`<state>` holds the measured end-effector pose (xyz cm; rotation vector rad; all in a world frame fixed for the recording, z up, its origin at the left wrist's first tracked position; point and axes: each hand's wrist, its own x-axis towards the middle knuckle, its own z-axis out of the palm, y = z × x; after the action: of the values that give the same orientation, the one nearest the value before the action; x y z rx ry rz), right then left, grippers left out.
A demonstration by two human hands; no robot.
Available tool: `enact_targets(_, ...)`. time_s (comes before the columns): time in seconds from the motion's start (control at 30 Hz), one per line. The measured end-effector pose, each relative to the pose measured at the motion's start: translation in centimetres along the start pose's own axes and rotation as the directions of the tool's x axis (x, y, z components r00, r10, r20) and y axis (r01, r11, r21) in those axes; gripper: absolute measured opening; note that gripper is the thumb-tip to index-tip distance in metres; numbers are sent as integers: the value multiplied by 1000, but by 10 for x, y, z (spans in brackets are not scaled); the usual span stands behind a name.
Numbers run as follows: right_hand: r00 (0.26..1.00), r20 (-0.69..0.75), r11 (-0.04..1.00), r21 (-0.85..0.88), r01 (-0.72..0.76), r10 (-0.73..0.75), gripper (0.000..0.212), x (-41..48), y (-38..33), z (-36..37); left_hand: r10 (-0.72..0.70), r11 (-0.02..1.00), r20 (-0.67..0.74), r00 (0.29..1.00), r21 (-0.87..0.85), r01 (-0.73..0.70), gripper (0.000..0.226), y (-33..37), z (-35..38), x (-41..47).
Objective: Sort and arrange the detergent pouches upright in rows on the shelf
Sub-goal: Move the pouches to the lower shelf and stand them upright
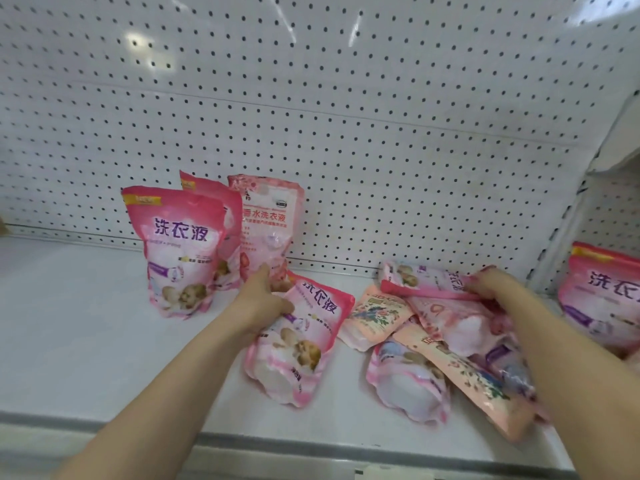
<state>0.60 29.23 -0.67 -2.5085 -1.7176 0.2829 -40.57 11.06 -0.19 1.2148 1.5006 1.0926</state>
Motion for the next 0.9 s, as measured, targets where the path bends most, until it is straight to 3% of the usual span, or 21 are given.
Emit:
enact_targets(0.1, 997, -22, 966, 250, -60, 67, 68, -37, -9, -13, -138, 990, 42, 990, -9, 138, 47, 5, -1, -3)
enact_targets(0.17, 991, -79, 926, 372, -68, 105, 49, -53, -17, -20, -177, 984, 102, 979, -4, 178, 35, 8, 1, -5)
enact_targets(0.23, 981, -172, 878, 479, 3, 90, 24, -70, -30, -25, -170, 984, 87, 982, 66, 165, 33, 8, 4, -6)
enact_targets(0.3, 958, -284, 801, 584, 132, 49, 10, -93, -47, -34, -120, 991, 51, 991, 70, 116, 48, 5, 7, -6)
enact_targets(0.4, 866, -494, 737, 557, 382, -75, 9, -130, -73, -48, 27, 999, -1, 1000, -27, -27, 54, 3, 4, -11)
enact_targets(0.53, 762, -583, 605, 509, 613, -282, 9, -167, -116, -64, 141, 963, -71, 987, -222, -154, 35, 12, -14, -32)
enact_targets(0.67, 727, -593, 550, 499, 670, -346, 11, -175, -159, -68, 225, 949, -152, 963, -191, -251, 19, 24, -44, -56)
enact_targets(0.9, 763, -506, 463, 607, 646, -403, 15, -174, -213, -43, 314, 895, -279, 907, -231, -381, 27, 21, -72, -78)
